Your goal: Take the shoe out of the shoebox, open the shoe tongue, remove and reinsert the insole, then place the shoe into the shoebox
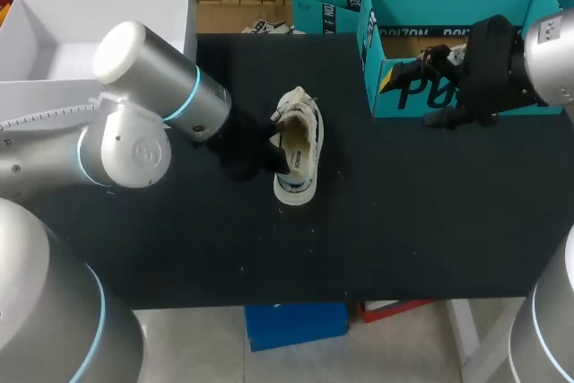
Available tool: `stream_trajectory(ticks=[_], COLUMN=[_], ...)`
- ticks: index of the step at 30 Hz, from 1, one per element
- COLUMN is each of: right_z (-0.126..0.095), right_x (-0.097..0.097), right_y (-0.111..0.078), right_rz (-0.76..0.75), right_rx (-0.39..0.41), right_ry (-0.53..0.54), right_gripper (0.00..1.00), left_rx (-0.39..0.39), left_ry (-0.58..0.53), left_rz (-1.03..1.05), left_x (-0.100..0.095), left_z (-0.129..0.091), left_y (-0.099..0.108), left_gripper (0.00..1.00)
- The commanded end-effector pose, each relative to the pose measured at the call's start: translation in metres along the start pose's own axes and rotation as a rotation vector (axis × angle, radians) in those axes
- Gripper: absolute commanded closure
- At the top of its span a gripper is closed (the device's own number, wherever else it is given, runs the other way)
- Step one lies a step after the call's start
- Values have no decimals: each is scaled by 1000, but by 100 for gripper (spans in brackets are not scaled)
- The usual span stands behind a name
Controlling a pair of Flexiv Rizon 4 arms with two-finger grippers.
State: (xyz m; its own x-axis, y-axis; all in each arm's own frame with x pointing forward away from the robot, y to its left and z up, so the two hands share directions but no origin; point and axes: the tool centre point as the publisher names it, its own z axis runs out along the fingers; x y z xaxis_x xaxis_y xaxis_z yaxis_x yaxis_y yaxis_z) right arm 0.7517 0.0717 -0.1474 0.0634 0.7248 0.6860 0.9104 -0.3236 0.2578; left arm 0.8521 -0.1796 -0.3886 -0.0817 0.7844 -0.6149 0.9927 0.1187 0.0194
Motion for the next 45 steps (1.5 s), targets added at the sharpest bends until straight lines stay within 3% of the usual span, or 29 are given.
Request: stream_trajectory(ticks=[1, 7, 16, 27, 45], right_z=[1, 1, 1, 1, 1], right_x=[1, 1, 1, 1, 1], right_y=[0, 0, 0, 0, 0], right_rz=[0, 0, 0, 0, 0], right_rx=[-1, -1, -1, -1, -1], right_ry=[-2, -2, -2, -2, -2], right_gripper=[0, 0, 0, 0, 0], left_rx=[-10, -7, -2, 46, 85], left_ry=[-2, -22, 77, 172, 217], left_rz=[1, 12, 102, 150, 151], left_x=[-2, -6, -3, -1, 2], left_z=[1, -22, -43, -34, -8], left_y=[2, 7, 8, 1, -3], left_gripper=[100, 100, 100, 100, 100])
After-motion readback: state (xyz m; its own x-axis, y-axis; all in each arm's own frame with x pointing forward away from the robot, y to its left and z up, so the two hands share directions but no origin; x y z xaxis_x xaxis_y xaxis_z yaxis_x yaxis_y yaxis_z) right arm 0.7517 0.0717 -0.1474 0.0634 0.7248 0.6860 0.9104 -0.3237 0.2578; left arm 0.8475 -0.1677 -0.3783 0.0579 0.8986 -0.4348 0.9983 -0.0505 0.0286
